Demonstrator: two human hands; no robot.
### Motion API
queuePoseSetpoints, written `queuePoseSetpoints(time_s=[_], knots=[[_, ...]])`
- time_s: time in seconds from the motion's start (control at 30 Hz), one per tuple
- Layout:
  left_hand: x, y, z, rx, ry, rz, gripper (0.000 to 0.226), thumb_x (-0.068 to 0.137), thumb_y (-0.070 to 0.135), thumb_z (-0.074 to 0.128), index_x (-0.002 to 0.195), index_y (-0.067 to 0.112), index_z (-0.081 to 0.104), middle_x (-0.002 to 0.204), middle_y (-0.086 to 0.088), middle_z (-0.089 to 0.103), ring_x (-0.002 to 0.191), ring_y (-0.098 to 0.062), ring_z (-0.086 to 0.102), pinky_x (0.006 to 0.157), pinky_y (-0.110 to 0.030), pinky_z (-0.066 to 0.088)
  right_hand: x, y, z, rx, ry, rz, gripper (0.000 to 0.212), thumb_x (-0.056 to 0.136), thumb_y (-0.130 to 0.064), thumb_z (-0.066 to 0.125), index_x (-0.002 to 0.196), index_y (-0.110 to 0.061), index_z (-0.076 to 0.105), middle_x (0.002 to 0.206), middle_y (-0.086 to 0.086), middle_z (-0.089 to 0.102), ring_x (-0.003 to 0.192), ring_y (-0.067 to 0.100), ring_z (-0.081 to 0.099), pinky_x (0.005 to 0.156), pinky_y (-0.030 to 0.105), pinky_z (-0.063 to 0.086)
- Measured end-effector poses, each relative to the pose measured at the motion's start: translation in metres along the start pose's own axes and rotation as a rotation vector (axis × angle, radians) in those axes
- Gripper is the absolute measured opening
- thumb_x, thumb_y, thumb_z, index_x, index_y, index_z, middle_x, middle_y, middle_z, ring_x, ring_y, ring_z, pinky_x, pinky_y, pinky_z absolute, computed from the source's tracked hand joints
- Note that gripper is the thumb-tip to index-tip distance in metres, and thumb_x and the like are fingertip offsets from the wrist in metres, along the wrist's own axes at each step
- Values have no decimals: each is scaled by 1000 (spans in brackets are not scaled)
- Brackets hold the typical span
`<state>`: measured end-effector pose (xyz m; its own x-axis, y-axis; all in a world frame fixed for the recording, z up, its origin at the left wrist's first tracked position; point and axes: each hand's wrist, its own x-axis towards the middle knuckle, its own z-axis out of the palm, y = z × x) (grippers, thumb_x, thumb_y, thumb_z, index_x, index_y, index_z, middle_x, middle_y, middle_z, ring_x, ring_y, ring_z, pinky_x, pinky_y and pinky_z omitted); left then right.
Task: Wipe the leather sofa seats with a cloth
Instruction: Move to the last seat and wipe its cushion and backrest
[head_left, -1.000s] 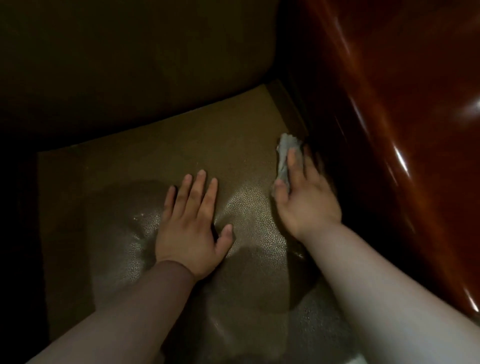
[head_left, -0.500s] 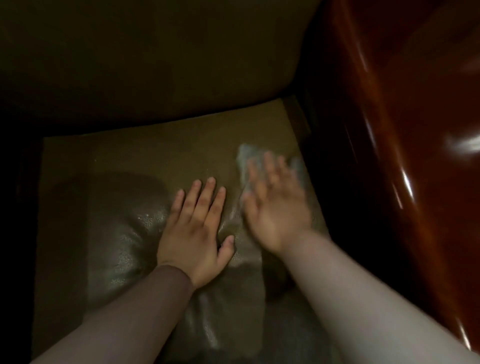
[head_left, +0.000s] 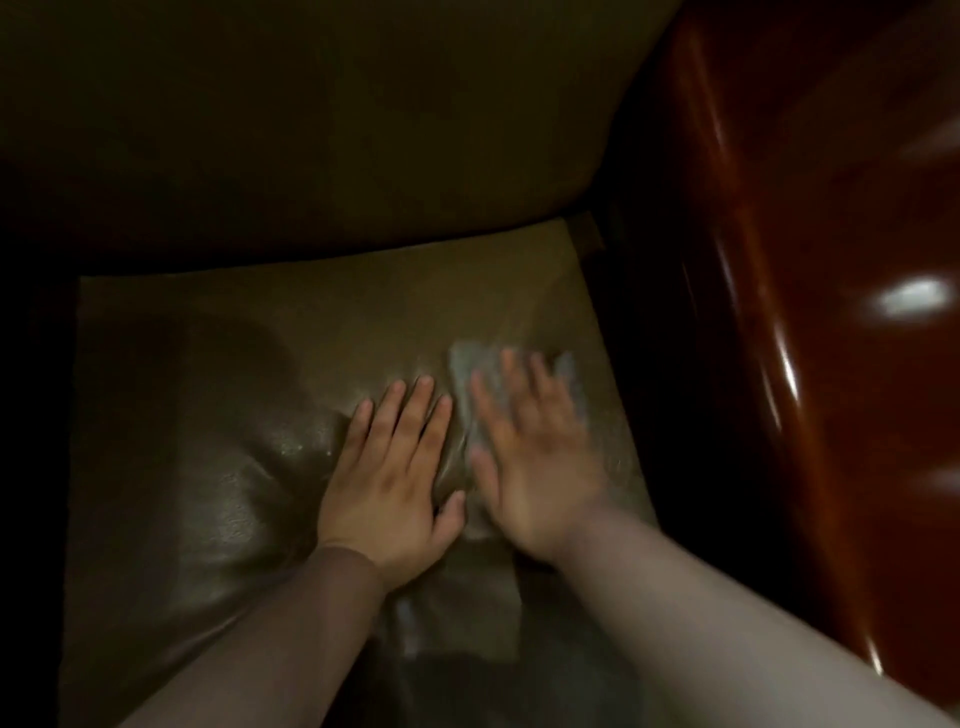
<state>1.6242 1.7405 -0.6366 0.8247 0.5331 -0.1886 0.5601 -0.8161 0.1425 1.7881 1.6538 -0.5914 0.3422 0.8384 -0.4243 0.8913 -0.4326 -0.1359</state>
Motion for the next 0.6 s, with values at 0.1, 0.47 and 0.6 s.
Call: queuePoseSetpoints(time_s=[0.1, 0.47, 0.6], knots=[[1, 1, 0, 0, 34, 6, 92, 87, 59, 48, 163, 9, 34, 172, -15, 24, 159, -36, 22, 127, -57, 17, 14, 31, -22, -26, -94, -190, 71, 100, -59, 6, 163, -33, -13, 168, 2, -29, 154, 24, -27, 127, 43, -12], [-6, 5, -19, -39, 39, -54, 92, 90, 59, 51, 163, 7, 33, 172, -12, 26, 160, -30, 21, 129, -54, 18, 24, 36, -27, -22, -183, -349, 67, 105, -60, 15, 161, -40, -17, 168, -4, -31, 153, 22, -34, 125, 43, -15], [2, 0, -34, -78, 57, -228, 88, 92, 62, 44, 164, 12, 32, 171, -11, 27, 160, -29, 20, 130, -52, 13, 99, 77, -47, -26, -97, -94, 71, 103, -49, 15, 166, -19, 3, 172, 20, -11, 157, 40, -17, 128, 55, -2]])
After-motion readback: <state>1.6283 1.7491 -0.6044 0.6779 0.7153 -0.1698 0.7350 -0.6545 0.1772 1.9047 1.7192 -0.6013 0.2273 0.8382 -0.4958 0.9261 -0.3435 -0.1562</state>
